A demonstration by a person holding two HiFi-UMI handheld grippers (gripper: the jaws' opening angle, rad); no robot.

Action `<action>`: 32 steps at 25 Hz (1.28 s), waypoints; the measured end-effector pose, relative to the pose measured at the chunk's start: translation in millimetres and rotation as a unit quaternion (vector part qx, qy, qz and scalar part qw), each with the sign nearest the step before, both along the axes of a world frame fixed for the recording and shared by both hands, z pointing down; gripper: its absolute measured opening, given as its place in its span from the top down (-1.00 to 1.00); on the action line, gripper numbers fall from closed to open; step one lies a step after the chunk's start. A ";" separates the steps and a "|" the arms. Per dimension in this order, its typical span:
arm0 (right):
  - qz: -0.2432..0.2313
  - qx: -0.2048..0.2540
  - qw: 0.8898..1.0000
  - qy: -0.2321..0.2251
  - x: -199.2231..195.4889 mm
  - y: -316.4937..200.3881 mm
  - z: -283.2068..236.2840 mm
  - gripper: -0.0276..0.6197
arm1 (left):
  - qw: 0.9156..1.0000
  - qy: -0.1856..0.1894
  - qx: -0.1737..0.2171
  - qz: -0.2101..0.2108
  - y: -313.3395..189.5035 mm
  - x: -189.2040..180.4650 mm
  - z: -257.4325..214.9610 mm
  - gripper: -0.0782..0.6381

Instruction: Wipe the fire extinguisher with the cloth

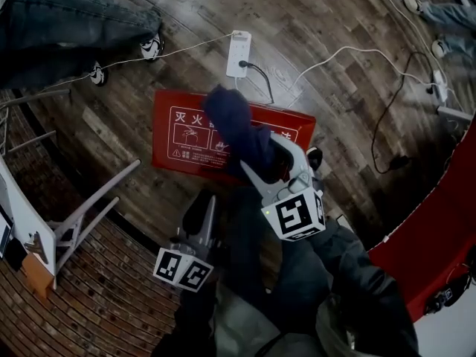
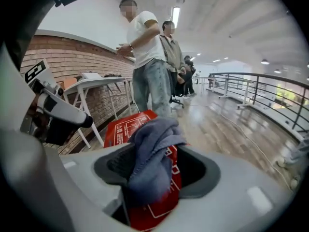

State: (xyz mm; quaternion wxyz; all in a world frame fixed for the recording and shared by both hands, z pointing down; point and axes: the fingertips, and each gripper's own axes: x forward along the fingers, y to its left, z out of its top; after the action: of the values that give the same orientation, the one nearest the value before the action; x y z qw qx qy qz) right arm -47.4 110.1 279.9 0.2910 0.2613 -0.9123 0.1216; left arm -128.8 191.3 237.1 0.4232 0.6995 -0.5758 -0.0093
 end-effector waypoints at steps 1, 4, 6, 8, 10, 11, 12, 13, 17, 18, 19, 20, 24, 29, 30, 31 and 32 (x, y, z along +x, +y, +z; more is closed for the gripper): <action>0.011 0.002 1.000 -0.002 4.5 -2.4 -5.2 0.12 | 1.000 0.000 0.002 0.003 -1.9 0.4 -1.7 0.52; 0.040 0.009 0.999 -0.012 21.7 -4.9 -24.5 0.12 | 1.000 -0.005 0.007 0.011 -7.0 1.4 -6.1 0.52; 0.045 0.016 0.999 -0.014 34.7 0.0 -35.5 0.12 | 1.000 -0.008 0.007 0.015 -8.6 3.5 -5.6 0.52; 0.047 0.008 0.999 -0.021 47.1 9.4 -43.6 0.14 | 1.000 -0.008 0.002 0.015 -8.4 6.4 -3.0 0.52; 0.095 -0.023 0.994 -0.057 64.7 17.3 -55.8 0.41 | 1.000 -0.011 -0.002 0.011 -4.9 9.8 -3.3 0.59; 0.121 -0.041 0.989 -0.078 74.9 21.0 -63.0 0.78 | 1.000 -0.013 -0.005 0.008 -1.9 12.2 -4.9 0.66; 0.134 -0.056 0.985 -0.097 83.6 25.3 -71.1 0.91 | 1.000 -0.013 -0.008 0.007 1.7 15.3 -7.4 0.73; 0.136 -0.066 0.982 -0.113 90.6 29.8 -80.1 0.91 | 1.000 -0.012 -0.013 0.008 5.3 19.4 -10.8 0.77; 0.105 -0.067 0.986 -0.107 112.7 47.9 -115.9 0.91 | 0.999 -0.013 -0.019 0.035 7.9 41.2 -45.6 0.77; 0.101 -0.068 0.988 -0.094 118.6 51.0 -124.5 0.91 | 0.999 -0.015 -0.014 0.043 5.0 47.1 -60.1 0.77; 0.101 -0.068 0.989 -0.085 124.7 52.3 -134.5 0.91 | 0.999 -0.018 -0.007 0.051 1.2 52.8 -76.1 0.77; 0.105 -0.065 0.989 -0.081 130.8 51.5 -146.4 0.91 | 0.998 -0.020 0.002 0.058 -3.2 58.0 -92.8 0.77; 0.129 -0.050 0.987 -0.078 148.1 43.0 -193.4 0.91 | 0.997 -0.024 0.037 0.067 -21.1 67.9 -155.0 0.77; 0.121 -0.051 0.988 -0.078 147.7 41.1 -234.2 0.91 | 0.994 -0.025 0.063 0.083 -27.9 76.8 -205.7 0.77; 0.116 -0.053 0.989 -0.078 145.6 43.5 -241.4 0.91 | 0.994 -0.026 0.067 0.088 -27.2 78.7 -214.2 0.77; 0.112 -0.051 0.989 -0.080 143.4 45.6 -248.8 0.91 | 0.993 -0.029 0.072 0.092 -27.7 80.5 -223.3 0.77; 0.105 -0.047 0.990 -0.081 141.4 47.6 -255.8 0.91 | 0.992 -0.032 0.077 0.096 -28.7 82.1 -232.3 0.77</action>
State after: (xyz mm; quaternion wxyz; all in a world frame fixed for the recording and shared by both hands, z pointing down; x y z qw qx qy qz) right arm 94.0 157.7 24.1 0.2142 0.3312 -0.8934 0.2153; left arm -46.7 162.5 4.9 0.3485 0.7818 -0.5169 0.0097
